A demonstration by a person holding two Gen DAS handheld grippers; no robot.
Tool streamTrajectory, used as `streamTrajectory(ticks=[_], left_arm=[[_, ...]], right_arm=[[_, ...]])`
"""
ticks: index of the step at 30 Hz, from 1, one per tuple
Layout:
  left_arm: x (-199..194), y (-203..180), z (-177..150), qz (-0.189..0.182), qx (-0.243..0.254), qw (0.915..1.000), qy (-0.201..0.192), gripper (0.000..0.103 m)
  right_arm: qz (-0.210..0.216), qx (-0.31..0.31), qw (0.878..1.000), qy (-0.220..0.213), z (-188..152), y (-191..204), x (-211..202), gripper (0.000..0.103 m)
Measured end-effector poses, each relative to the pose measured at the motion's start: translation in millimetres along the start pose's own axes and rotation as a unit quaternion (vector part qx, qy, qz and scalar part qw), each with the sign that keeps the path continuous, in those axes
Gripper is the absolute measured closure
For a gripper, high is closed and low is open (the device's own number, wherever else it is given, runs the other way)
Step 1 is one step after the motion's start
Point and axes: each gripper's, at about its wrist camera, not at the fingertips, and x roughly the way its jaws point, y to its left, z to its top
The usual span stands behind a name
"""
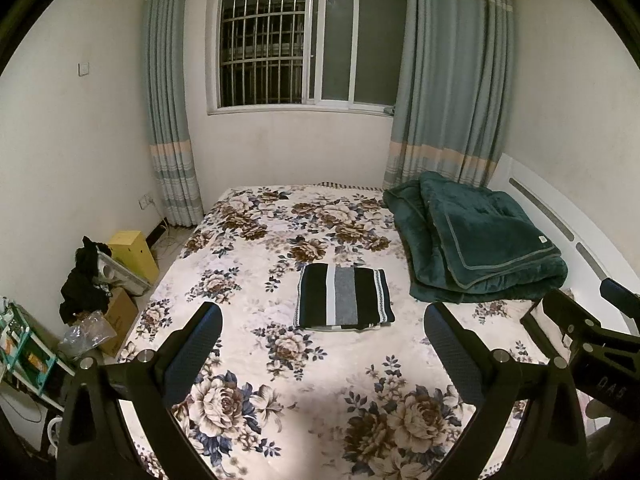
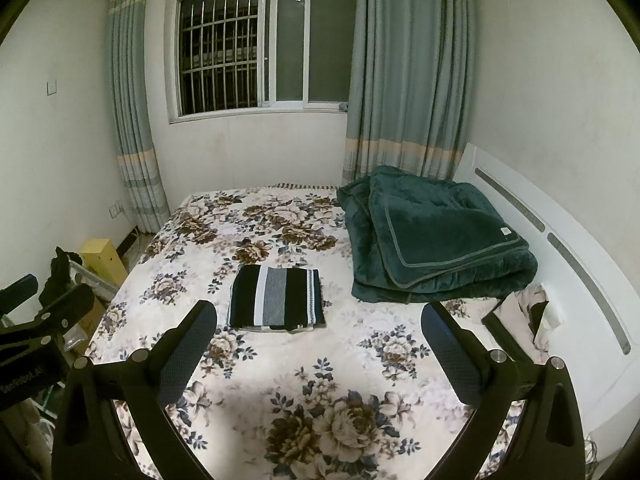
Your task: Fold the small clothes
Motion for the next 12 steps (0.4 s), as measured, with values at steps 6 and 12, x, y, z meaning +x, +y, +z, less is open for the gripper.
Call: streamTrajectory(ticks=[6, 12], left_arm=[[2.1, 0.5, 0.2, 0.0, 0.001, 1.0, 0.001, 0.0], [0.6, -2.1, 1.4, 0.002, 0.004, 1.0, -0.003, 0.0]], right_arm=[[0.002, 0.0, 1.0, 0.0, -1.1, -0.1, -0.7, 0.0], [0.005, -0.001, 1.0, 0.002, -5.4, 0.2, -2.0, 0.0]])
